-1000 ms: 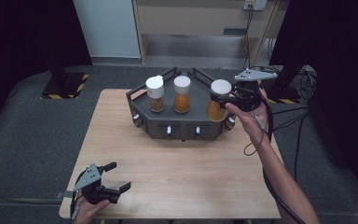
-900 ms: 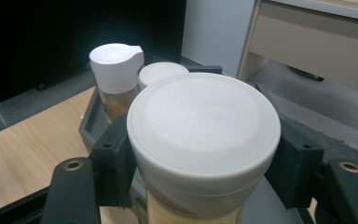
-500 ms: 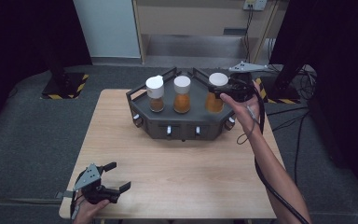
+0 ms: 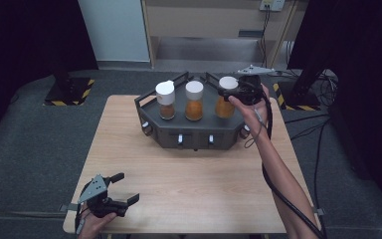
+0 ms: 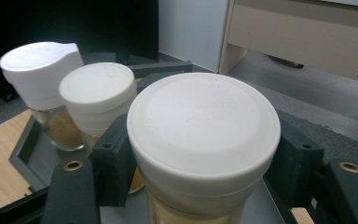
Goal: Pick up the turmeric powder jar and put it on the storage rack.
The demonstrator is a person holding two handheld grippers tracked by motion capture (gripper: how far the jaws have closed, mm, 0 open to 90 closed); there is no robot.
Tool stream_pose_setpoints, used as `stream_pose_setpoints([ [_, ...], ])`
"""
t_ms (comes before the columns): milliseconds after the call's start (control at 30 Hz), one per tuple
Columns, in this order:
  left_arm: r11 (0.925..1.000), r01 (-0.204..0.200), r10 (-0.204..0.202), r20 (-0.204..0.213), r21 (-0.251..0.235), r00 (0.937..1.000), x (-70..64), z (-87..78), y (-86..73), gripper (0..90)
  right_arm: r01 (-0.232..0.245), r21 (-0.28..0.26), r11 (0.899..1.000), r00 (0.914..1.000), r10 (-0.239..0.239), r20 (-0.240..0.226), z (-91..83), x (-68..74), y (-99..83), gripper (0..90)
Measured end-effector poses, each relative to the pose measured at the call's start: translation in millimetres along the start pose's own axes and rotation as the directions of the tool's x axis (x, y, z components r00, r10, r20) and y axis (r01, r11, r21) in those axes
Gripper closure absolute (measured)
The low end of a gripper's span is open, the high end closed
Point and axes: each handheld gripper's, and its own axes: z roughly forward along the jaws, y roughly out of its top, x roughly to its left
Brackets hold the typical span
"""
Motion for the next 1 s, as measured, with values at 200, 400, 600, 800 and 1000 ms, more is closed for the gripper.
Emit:
stream_pose_setpoints([
  [200, 1.0, 0.003, -0.003, -0.001, -0.002, 1.0, 0.2, -0.3, -0.2, 0.0, -0.006, 0.016, 1.0, 1.0, 0.006, 0.003, 11.4, -3.1, -4.9, 33.4],
  [400, 1.0, 0.003, -0.003, -0.002, -0.003, 1.0, 0.4, -0.5, -0.4, 0.0, -0.015, 0.021, 1.0, 0.9999, 0.014, 0.009, 19.4, -5.1, -9.1, 33.4],
  [600, 1.0, 0.002, -0.002, -0.002, -0.003, 1.0, 0.3, -0.6, -0.4, 0.0, -0.015, 0.029, 0.999, 0.9999, 0.014, 0.009, 24.4, -4.1, -12.1, 33.4],
  [800, 1.0, 0.002, -0.002, -0.001, -0.004, 1.0, 0.4, -0.7, -0.5, 0.0, -0.022, 0.032, 0.999, 0.9997, 0.022, 0.008, 27.5, -4.3, -15.0, 33.4],
  [1000, 1.0, 0.0, 0.0, -0.001, -0.003, 1.0, 0.2, -0.6, -0.4, 0.0, -0.026, 0.027, 0.999, 0.9997, 0.026, 0.003, 27.1, -5.2, -17.5, 33.4],
])
